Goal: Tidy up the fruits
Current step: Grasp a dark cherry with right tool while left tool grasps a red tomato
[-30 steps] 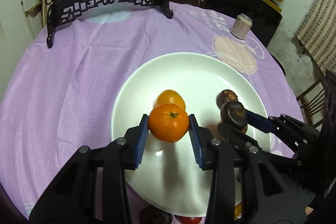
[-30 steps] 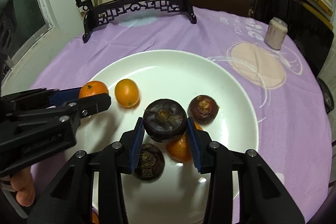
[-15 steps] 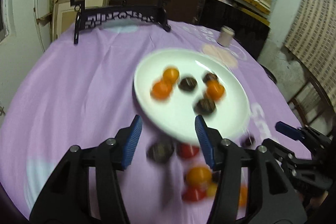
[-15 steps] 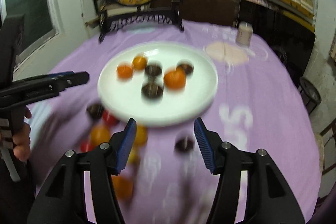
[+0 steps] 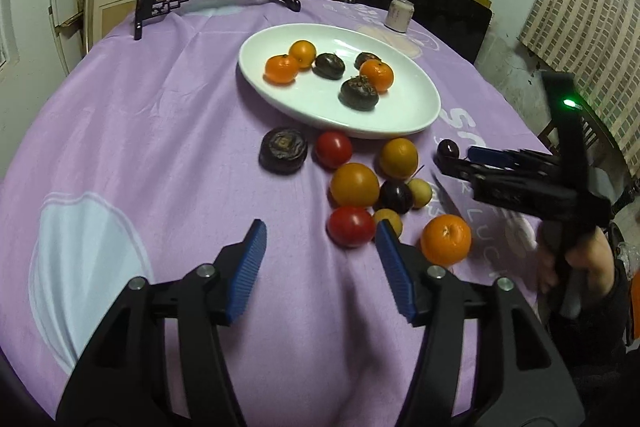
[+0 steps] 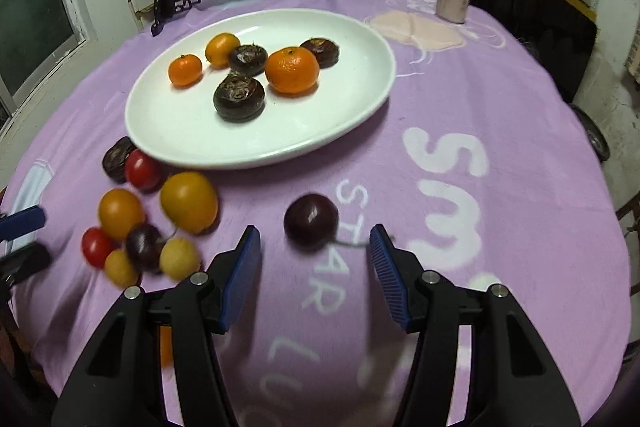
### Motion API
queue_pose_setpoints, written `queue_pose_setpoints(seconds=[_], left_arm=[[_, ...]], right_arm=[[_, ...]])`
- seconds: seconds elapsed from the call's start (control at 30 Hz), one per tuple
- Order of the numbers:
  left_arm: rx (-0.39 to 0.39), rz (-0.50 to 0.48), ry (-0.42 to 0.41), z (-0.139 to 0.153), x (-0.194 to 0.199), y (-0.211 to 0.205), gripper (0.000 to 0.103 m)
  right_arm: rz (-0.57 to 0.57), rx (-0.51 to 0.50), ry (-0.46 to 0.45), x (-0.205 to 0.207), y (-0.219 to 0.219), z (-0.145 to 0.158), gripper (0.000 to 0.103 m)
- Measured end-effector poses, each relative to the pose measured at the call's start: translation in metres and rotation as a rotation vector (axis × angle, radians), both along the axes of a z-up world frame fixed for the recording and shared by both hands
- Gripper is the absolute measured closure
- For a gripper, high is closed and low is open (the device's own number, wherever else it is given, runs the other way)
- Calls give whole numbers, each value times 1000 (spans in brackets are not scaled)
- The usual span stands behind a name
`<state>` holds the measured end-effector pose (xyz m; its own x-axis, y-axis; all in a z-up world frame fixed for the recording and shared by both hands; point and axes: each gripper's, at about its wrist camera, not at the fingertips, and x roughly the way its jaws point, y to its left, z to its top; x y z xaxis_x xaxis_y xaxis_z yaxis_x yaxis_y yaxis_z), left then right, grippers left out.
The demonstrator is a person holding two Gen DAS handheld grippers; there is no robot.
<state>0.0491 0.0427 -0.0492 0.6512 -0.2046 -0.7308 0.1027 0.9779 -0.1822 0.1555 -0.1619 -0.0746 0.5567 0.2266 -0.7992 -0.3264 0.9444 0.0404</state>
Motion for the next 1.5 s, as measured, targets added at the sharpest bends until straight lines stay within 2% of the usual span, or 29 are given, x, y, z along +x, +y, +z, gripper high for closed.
queue_pose_setpoints(seconds=[0.07, 0.1, 0.13, 0.23, 0.43, 0.57, 0.67, 0.7, 0.73, 0.83, 0.9, 0.97, 1.07, 1.13, 1.33, 1.5], left_arm=[[1, 9, -2, 1, -3, 2, 39], [2, 11, -1, 1, -3, 2, 39], [3, 13, 1, 1, -4, 1, 39], [8, 13, 8, 0, -4, 0, 39], [27, -21, 28, -7, 6, -14, 39], [51, -46, 53, -16, 16, -28, 40], [60, -60, 68, -24, 24, -34, 54], [54, -66, 75, -26, 28, -35, 57], [23, -81, 63, -26, 30, -35, 58], [-3, -106, 44, -26, 34, -37, 58], [-50, -137, 69, -30, 36, -39, 56], [-62, -151, 83, -32, 32, -39, 57], [-45, -139, 74, -36, 23, -33, 70], [-64, -141, 75, -37, 21, -28, 70], [38, -126, 61, -35, 25, -47, 71], [39, -126, 23, -18, 14, -46, 72]], right_arm=[[10, -11, 6, 7, 3, -8, 53], [16, -15, -1, 7, 4, -8, 66], [21, -10, 2, 7, 3, -7, 75], [3, 30, 8, 0, -6, -1, 75], [9, 82, -47, -41, -24, 23, 75], [4, 93, -50, -59, -34, 27, 75], [4, 113, -47, -68, -40, 30, 75], [4, 119, -48, -69, -41, 31, 75], [2, 123, -48, -70, -42, 32, 75], [1, 134, -41, -72, -42, 31, 75], [3, 144, -27, -72, -41, 28, 75], [12, 147, -20, -75, -38, 27, 75], [26, 143, -25, -79, -35, 29, 75], [30, 142, -28, -81, -34, 31, 75], [43, 142, -22, -82, -26, 31, 75], [48, 133, -61, -87, -24, 42, 75]])
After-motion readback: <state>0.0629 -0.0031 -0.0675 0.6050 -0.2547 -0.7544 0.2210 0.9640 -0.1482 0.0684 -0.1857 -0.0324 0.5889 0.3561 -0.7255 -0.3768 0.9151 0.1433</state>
